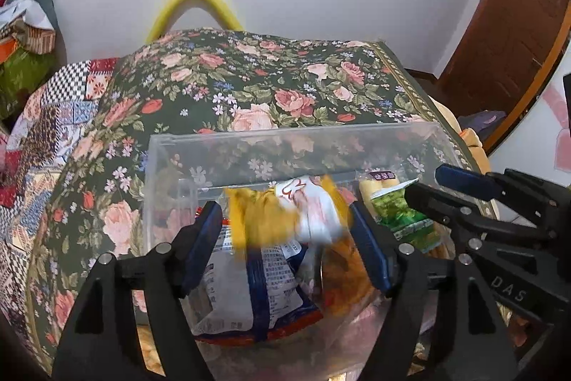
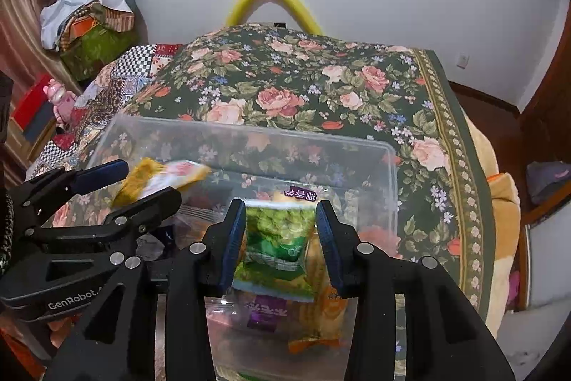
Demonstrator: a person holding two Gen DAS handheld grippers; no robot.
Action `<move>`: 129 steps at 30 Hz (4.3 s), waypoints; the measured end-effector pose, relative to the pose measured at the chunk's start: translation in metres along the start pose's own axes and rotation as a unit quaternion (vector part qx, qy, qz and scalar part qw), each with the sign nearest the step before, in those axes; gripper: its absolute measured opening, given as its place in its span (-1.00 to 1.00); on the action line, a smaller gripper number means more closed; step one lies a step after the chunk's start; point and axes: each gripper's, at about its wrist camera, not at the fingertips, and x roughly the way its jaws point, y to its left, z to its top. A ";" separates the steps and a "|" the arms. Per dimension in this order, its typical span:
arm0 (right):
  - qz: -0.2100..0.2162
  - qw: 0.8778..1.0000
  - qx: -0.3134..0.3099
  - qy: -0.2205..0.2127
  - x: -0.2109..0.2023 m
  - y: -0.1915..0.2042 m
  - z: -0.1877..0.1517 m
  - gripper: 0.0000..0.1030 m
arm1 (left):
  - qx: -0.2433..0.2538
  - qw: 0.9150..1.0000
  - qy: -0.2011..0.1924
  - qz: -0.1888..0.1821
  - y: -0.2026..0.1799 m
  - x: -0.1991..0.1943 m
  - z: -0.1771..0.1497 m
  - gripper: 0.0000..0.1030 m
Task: Organize snacks
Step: 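Lower the yellow bag into the box with left tool while right drops green pea bag, then grasp the red cracker bag with left tool while right grasps green jelly cup, then carry the red bag into the box with left tool while right drops jelly cup in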
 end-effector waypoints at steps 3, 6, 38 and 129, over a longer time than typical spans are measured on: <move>0.007 1.000 0.002 -0.011 -0.011 0.000 -0.001 -0.25 | 0.014 1.000 -0.013 0.003 -0.004 -0.016 -0.002 0.45; 0.010 1.000 0.002 -0.028 -0.028 0.000 -0.004 -0.21 | 0.026 0.999 -0.026 0.004 -0.008 -0.033 -0.004 0.48; -0.002 0.997 0.036 -0.062 -0.123 -0.015 -0.132 0.00 | 0.046 0.998 -0.008 0.034 0.031 -0.136 -0.129 0.73; 0.010 0.990 0.016 -0.138 -0.128 0.002 -0.093 -0.11 | 0.037 0.993 -0.111 0.005 0.015 -0.175 -0.082 -0.43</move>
